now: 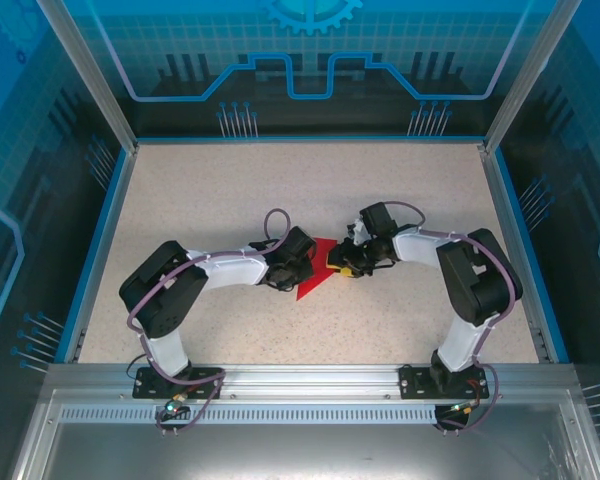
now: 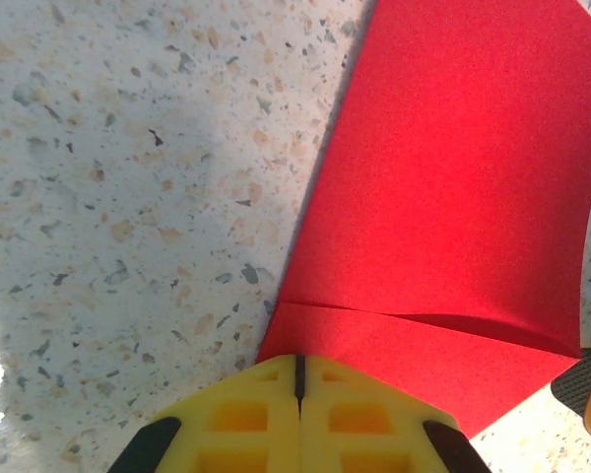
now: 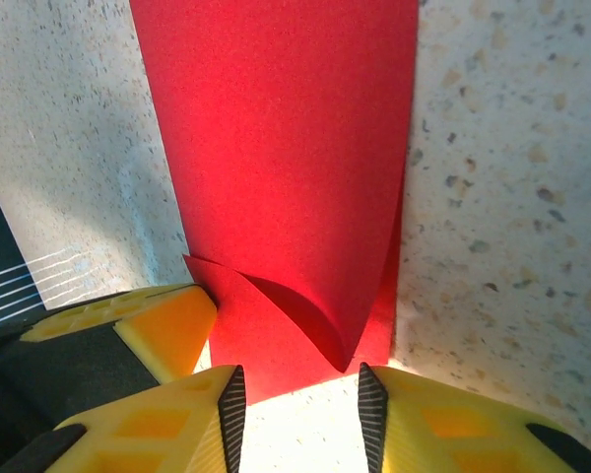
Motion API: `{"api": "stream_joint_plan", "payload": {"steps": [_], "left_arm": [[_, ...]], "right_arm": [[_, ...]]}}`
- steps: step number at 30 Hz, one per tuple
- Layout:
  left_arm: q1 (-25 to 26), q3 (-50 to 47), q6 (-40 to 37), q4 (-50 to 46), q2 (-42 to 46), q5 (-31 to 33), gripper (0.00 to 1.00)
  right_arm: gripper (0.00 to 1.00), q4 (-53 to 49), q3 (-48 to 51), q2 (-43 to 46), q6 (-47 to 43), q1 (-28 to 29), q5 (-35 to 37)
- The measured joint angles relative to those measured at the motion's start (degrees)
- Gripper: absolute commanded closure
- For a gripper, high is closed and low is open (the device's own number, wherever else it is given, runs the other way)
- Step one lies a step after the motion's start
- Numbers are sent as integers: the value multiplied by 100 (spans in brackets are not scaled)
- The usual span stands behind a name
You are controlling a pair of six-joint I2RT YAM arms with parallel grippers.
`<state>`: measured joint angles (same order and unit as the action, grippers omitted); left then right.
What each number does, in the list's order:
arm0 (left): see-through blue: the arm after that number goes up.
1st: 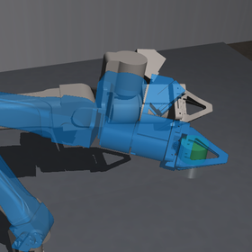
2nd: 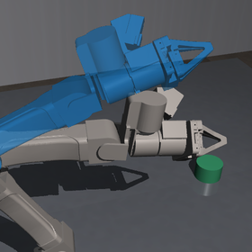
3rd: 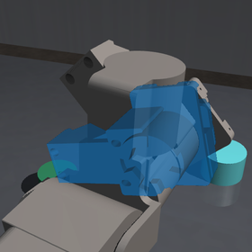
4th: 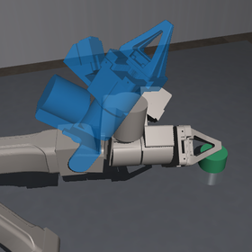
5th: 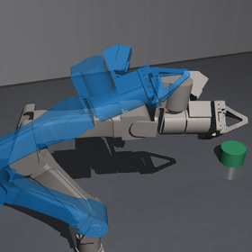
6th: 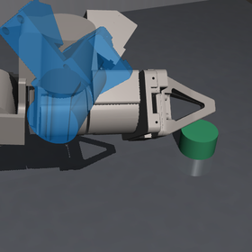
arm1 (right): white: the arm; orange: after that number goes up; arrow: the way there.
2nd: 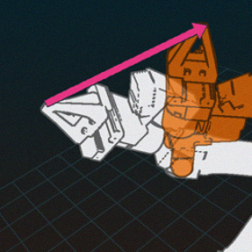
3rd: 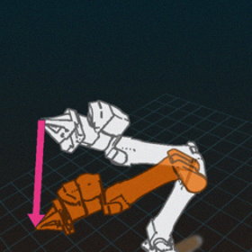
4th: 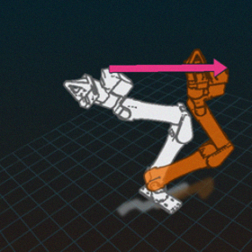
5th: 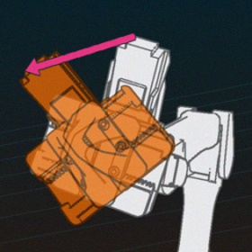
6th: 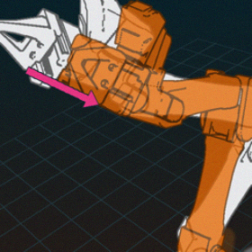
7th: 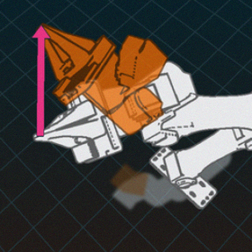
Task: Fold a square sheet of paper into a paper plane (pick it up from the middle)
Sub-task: Fourth fold the wing at the center of the table.
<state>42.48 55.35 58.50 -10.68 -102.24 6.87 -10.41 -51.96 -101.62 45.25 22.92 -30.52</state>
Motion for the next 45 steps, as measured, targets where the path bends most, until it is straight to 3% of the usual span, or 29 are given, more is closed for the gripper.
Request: {"api": "stream_joint_plan", "payload": {"steps": [15,18,21,26,32,37,45], "left_arm": [[0,0,2,-2,0,0,100],[0,0,2,-2,2,0,100],[-31,0,-15,-70,33,-2,100],[-199,2,-212,-317,321,-4,73],[-302,33,-743,-568,1010,90,37],[-299,-13,-1213,-487,1646,109,22],[-302,-457,-1786,-175,2581,144,10]], "right_arm": [[72,254,-66,-358,282,157,-295],[78,302,-74,-411,352,197,-337],[90,356,-103,-474,431,223,-363],[100,452,-96,-479,573,221,-304],[100,243,-28,68,577,181,74],[100,-52,-28,866,579,103,452],[100,-874,-319,1620,573,107,1102]]}}
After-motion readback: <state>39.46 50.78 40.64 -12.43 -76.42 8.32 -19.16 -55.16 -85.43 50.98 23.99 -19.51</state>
